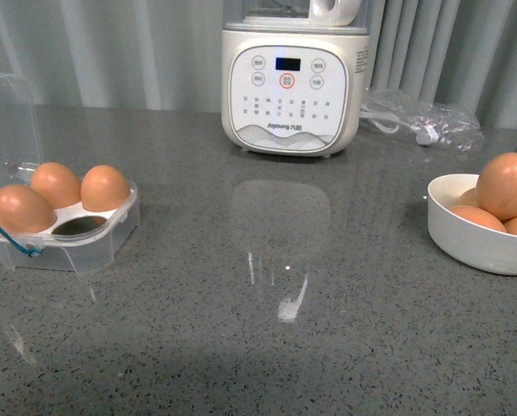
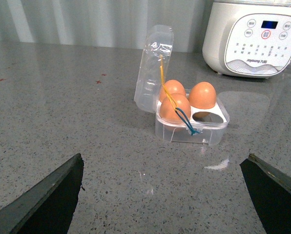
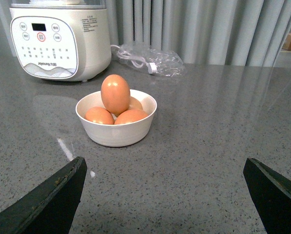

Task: Put egg into box

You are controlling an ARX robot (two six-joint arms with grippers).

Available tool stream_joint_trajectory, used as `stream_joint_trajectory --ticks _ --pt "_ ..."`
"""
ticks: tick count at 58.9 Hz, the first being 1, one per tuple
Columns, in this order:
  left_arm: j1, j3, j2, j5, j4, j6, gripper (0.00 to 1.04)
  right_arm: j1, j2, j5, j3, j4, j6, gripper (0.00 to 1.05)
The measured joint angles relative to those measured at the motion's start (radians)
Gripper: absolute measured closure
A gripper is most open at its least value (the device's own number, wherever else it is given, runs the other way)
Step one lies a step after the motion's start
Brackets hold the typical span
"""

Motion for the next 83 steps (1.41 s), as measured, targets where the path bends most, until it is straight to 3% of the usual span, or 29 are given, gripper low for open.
stream_joint_trajectory --ticks 80,83 --pt "0.0 0.0 0.0 0.0 0.0 0.0 0.07 0.0 0.0 0.0 0.0 0.0 0.0 0.07" --pt "0.0 0.0 0.0 0.0 0.0 0.0 0.07 0.023 0.017 0.074 0.015 -0.049 0.022 0.07"
